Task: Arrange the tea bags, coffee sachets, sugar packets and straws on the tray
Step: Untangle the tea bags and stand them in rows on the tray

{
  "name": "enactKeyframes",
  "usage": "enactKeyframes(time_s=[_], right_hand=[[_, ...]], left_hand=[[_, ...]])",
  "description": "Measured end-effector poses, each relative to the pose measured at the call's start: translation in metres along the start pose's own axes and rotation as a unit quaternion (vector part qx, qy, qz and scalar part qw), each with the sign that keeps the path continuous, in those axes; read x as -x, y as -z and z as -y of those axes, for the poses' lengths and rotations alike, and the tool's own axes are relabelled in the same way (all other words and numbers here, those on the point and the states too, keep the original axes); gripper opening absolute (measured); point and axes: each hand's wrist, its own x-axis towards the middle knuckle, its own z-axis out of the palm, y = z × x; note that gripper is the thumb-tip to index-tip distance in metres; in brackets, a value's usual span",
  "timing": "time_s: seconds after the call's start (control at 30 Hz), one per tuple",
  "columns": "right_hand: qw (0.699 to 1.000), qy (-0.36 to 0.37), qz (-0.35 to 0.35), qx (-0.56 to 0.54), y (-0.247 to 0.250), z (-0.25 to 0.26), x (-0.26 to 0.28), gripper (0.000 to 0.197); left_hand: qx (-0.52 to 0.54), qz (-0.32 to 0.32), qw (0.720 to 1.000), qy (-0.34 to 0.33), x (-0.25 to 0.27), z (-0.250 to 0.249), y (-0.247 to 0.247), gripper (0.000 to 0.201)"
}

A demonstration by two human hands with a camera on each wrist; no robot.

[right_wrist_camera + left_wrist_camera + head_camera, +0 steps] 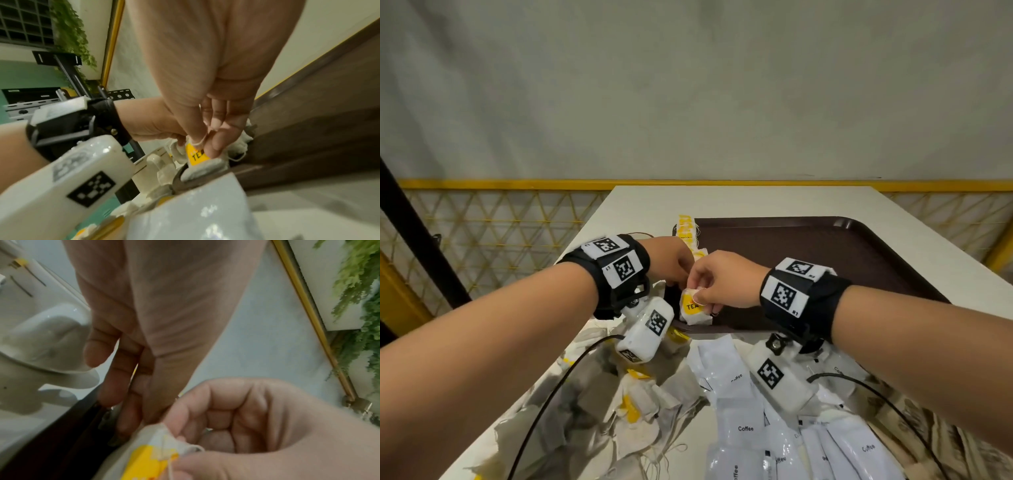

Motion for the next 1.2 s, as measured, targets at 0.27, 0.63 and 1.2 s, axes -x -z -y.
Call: enactKeyframes(time_s=[0.27,0.63,1.2], right_hand=[[0.985,-0.051,-0.017,-0.166,0.028,-0.011,0.011,0.003],[0.988,-0.058,-0.014,-0.141,0.024,-0.021,0.012,0.012],[0.962,-0.14,-0.123,-0.199,0.004,-0.024,-0.028,0.007]], left_hand=[[0.051,-0.01,0.999,0.001,0.006,0.008,0.007,0.014],[0.263,-0.114,0.945,0.159,0.013,0.01,0.006,0.009],[0.309,-0.172,0.921,0.163,0.003,0.007,-0.027,0.022]])
